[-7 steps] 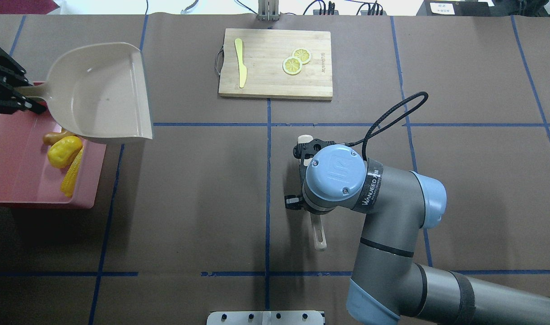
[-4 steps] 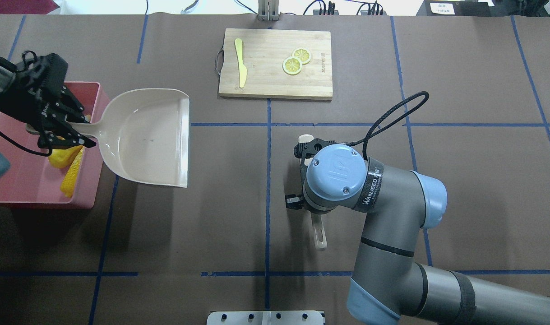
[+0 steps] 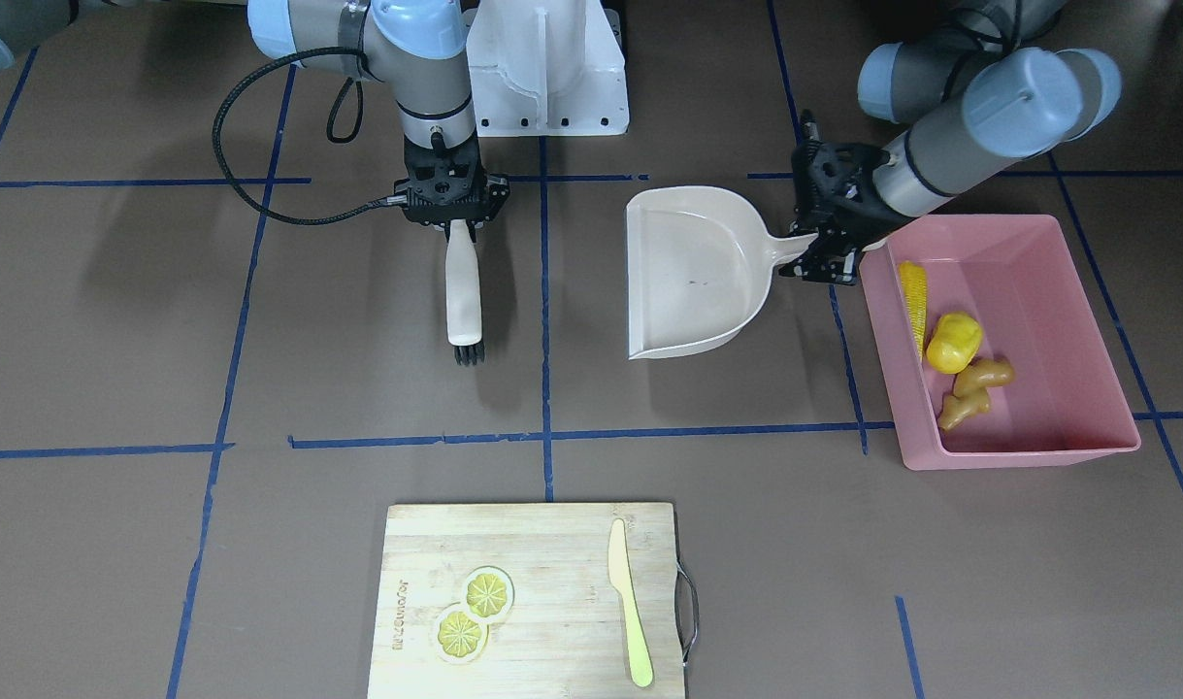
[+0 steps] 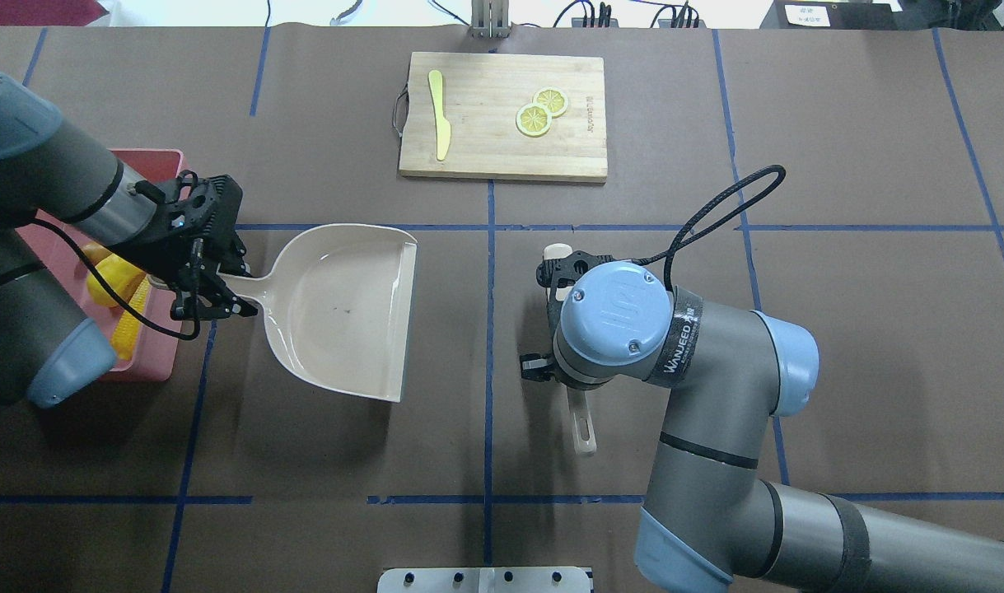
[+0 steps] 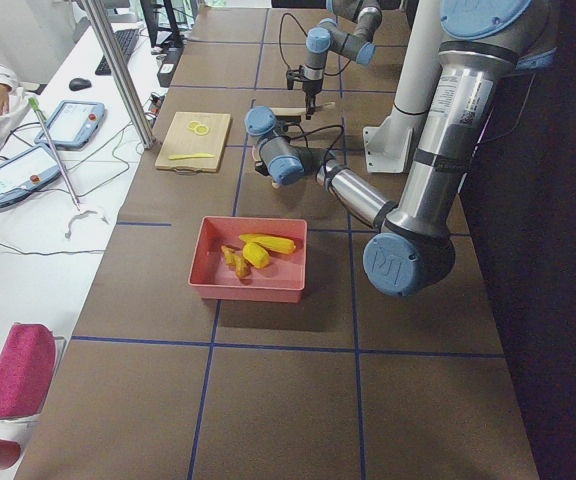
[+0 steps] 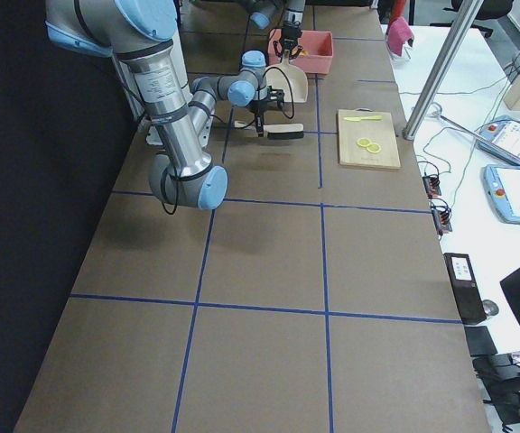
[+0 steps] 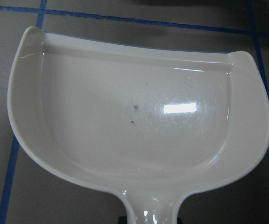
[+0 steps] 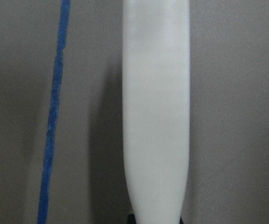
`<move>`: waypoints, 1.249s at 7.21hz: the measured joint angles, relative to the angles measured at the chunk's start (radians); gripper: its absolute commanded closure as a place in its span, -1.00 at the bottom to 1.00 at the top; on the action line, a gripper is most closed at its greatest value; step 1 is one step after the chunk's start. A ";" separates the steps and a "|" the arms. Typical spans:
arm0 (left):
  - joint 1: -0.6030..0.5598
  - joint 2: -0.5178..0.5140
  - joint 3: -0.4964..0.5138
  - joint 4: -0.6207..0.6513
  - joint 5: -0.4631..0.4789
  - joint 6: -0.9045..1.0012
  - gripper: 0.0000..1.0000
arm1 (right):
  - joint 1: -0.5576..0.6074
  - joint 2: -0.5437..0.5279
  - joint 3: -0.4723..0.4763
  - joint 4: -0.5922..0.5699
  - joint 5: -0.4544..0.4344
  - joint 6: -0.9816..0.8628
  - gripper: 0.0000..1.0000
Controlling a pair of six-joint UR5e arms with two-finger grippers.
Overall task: Sweep and dump trash into bin
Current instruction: 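Bring the empty dustpan back to the table with the left gripper, then lower the beige dustpan flat onto the table with the left gripper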
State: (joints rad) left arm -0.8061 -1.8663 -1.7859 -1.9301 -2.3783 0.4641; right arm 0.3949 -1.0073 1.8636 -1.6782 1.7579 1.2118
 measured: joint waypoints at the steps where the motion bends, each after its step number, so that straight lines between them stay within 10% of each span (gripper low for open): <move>1: 0.045 -0.020 0.017 -0.009 0.045 -0.028 0.78 | 0.000 0.000 0.003 0.000 0.000 0.000 1.00; 7: 0.153 -0.088 0.129 -0.124 0.113 -0.133 0.42 | 0.001 -0.003 0.010 0.000 0.002 0.000 1.00; 9: 0.162 -0.098 0.133 -0.127 0.127 -0.134 -0.51 | 0.001 -0.005 0.009 0.000 0.002 0.000 1.00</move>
State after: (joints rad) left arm -0.6445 -1.9647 -1.6528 -2.0567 -2.2512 0.3303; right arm 0.3958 -1.0119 1.8730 -1.6782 1.7595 1.2122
